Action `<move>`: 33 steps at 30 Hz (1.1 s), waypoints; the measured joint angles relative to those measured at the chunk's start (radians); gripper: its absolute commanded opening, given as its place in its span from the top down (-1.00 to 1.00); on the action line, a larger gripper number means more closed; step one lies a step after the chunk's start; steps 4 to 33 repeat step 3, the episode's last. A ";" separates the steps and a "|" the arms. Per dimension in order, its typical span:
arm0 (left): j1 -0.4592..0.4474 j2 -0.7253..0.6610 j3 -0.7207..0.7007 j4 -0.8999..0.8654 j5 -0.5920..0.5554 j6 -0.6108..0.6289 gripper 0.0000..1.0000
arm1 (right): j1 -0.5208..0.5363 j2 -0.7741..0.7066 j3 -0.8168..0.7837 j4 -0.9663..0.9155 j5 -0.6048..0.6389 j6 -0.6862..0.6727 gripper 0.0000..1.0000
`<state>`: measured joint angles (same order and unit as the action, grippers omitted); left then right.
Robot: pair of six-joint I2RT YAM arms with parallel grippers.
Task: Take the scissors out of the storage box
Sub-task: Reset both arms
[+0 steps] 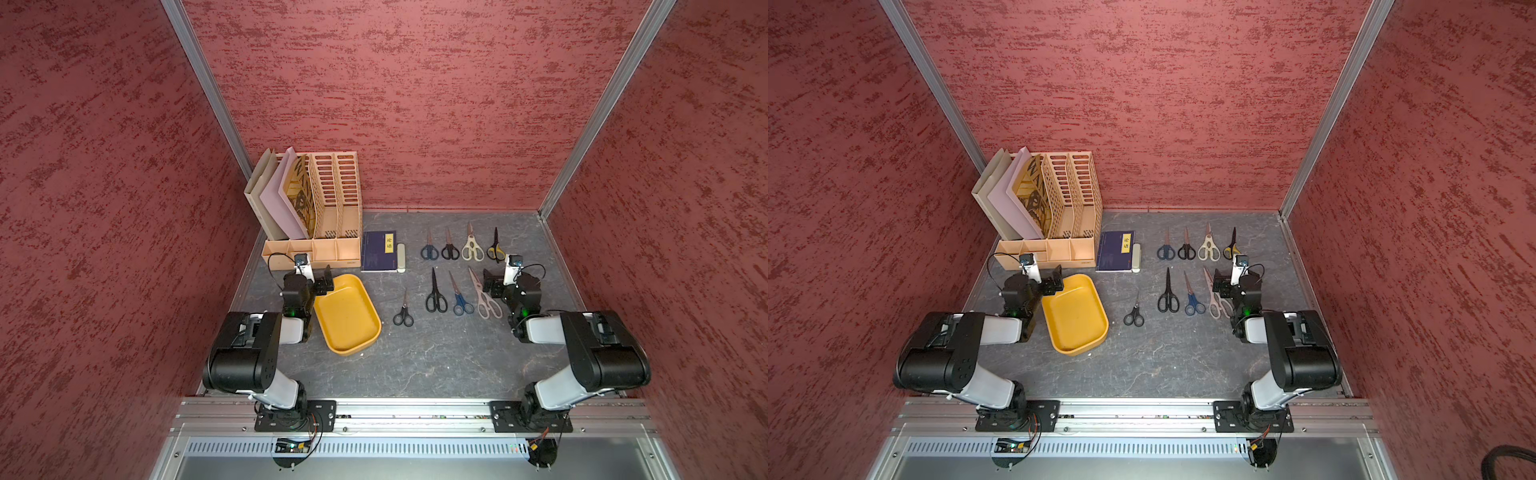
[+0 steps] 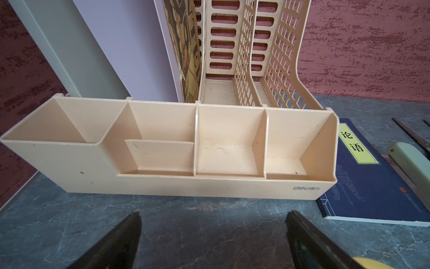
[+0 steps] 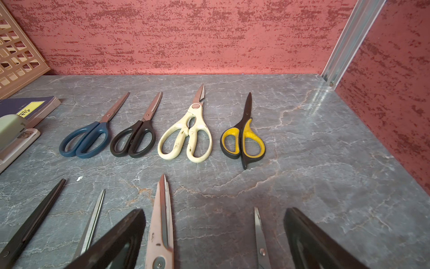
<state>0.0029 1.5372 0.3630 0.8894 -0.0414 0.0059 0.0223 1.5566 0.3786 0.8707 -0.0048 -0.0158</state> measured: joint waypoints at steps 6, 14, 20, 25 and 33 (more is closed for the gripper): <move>0.003 0.000 0.000 0.001 0.008 0.000 -0.99 | 0.000 0.000 0.000 0.000 0.000 0.000 -0.97; 0.003 0.000 0.000 0.001 0.008 0.000 -0.99 | 0.000 0.000 0.000 0.000 0.000 0.000 -0.97; 0.003 0.000 0.000 0.001 0.008 0.000 -0.99 | 0.000 0.000 0.000 0.000 0.000 0.000 -0.97; 0.003 0.000 0.000 0.001 0.008 0.000 -0.99 | 0.000 0.000 0.000 0.000 0.000 0.000 -0.97; 0.003 0.000 0.000 0.001 0.008 0.000 -0.99 | 0.000 0.000 0.000 0.000 0.000 0.000 -0.97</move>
